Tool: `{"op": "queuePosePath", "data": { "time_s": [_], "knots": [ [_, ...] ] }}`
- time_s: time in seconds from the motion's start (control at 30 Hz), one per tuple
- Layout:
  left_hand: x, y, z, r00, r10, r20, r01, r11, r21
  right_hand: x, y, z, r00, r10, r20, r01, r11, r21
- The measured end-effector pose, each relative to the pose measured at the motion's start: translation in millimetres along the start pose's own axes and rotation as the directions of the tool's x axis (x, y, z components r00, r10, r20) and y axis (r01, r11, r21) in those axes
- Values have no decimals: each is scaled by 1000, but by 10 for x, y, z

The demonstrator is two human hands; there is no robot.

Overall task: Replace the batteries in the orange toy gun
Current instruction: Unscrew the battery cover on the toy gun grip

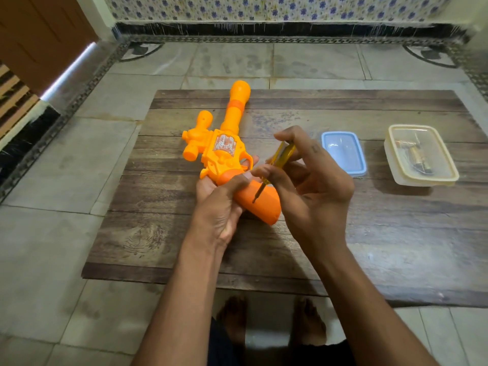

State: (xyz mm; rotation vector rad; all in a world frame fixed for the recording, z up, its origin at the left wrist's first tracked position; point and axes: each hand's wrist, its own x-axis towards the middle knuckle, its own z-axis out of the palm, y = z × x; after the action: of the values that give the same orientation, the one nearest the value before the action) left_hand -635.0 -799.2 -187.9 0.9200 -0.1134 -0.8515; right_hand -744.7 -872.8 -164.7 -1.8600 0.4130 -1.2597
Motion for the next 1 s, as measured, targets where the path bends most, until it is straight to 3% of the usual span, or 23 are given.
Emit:
{"op": "queuePosePath", "data": {
  "time_s": [0.17,0.3,0.53,0.7,0.87,1.0],
  "knots": [
    [41,-6,-36,999,-16,-35,16,1000,3,9,2,31,995,78,57,-84,991,101],
    [36,-30,-28,999,-29,-42,30,999,14,-6,-7,32,989,68,129,-78,994,77],
    [13,-38,-31,999,40,12,-41,999,14,-2,-44,64,999,-47,-8,46,993,-107],
    [30,-8,-10,999,-9,-51,13,997,70,34,56,2,1000,14,1,-14,1000,-20],
    [25,-21,-23,1000,-1,-27,2,999,47,11,-4,14,998,-39,42,41,998,-53],
    [21,-11,-40,999,5,-33,-3,998,61,47,9,-4,999,-42,-28,39,993,-111]
  ]
}}
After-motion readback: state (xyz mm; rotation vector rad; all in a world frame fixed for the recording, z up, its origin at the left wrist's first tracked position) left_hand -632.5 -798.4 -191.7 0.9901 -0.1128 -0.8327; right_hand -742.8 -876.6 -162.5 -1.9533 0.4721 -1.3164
